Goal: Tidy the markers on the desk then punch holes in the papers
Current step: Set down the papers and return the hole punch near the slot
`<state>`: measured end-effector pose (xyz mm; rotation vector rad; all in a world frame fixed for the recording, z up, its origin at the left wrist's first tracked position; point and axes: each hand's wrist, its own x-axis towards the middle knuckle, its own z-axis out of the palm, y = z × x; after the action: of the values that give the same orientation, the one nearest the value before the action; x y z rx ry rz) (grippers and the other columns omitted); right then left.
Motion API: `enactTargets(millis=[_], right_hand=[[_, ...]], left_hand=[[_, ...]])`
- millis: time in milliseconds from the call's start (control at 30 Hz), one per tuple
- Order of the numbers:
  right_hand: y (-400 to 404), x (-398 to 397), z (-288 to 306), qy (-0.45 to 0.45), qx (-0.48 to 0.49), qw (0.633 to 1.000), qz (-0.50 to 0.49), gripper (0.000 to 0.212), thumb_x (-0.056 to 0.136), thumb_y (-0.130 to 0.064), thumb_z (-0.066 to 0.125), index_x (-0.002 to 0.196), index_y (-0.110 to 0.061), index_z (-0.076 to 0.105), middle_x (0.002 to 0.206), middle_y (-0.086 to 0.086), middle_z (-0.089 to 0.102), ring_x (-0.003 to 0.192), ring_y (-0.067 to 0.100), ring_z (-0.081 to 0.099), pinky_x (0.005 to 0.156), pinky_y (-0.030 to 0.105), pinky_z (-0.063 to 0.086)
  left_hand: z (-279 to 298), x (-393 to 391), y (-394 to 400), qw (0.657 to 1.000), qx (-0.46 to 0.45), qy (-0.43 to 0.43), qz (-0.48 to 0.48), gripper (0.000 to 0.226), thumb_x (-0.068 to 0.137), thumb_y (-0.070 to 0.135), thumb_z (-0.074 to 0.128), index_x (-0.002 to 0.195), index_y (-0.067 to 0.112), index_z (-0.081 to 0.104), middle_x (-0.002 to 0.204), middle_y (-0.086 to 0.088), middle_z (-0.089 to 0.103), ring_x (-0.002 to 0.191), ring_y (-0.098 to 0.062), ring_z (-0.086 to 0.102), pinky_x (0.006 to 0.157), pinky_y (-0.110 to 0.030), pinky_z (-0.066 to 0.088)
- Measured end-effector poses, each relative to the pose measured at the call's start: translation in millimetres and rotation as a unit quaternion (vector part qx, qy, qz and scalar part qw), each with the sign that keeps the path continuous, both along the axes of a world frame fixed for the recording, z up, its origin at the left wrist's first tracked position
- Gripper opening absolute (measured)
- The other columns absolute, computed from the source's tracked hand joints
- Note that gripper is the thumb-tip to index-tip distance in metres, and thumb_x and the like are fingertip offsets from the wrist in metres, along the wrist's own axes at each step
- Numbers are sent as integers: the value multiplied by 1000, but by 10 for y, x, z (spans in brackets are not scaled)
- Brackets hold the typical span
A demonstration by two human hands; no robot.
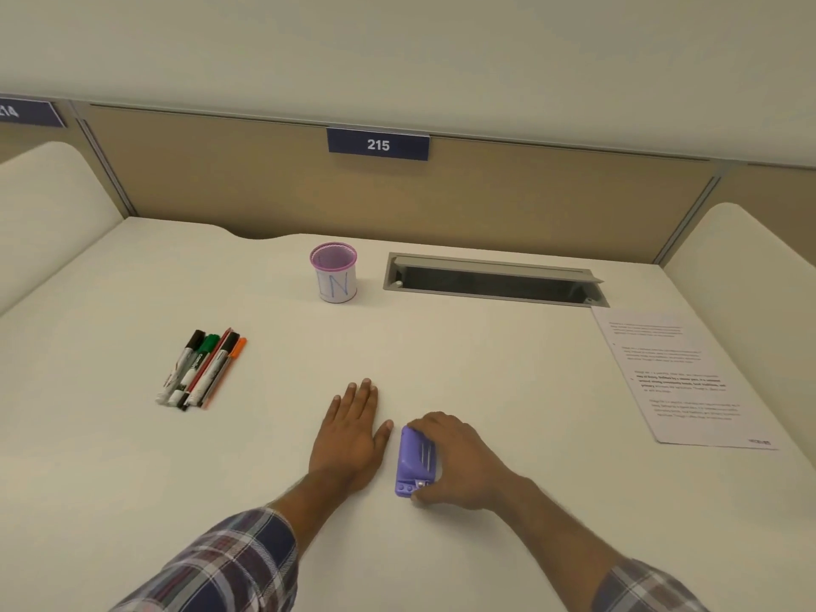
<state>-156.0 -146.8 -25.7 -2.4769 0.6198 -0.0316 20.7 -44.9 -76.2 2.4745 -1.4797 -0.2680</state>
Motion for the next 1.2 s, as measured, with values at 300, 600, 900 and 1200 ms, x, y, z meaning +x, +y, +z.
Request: enactTargets(millis=[300, 600, 900, 1200], right_hand=[[41, -112, -129, -75, 32, 994, -73, 80, 57, -54, 77, 128, -31, 49, 122, -19, 50, 112, 1, 49, 98, 23, 41], [-211, -248, -124, -140, 86, 951, -263, 75, 54, -35, 86, 122, -24, 55, 112, -16, 55, 106, 5, 54, 90, 21, 40], [-398, -154, -245, -95, 23, 936, -338, 43, 52, -50, 78, 85, -30, 59, 91, -13, 63, 87, 7, 59, 75, 28, 51], [-669, 362, -209, -134, -52, 892, -429, 52, 53, -62, 71, 90, -28, 59, 88, -8, 64, 83, 16, 61, 77, 36, 51]], left_hand=[[-47, 12, -9, 1000, -7, -2, -1, 84, 83, 59, -5, 156, 18, 1, 164, 4, -4, 151, -14, -5, 121, -30, -6], [-5, 76, -101, 999, -7, -25, -29, 80, 88, 57, 1, 156, 16, 11, 165, 1, 6, 152, -17, 0, 123, -33, -3], [60, 494, -503, 999, -2, -19, -43, 67, 100, 52, 20, 156, 16, 8, 165, 0, 5, 152, -17, 0, 124, -35, 0], [-22, 735, -761, 998, -23, -12, -59, 74, 97, 59, 20, 156, 17, 7, 165, 2, 2, 152, -15, 0, 123, -32, 1]])
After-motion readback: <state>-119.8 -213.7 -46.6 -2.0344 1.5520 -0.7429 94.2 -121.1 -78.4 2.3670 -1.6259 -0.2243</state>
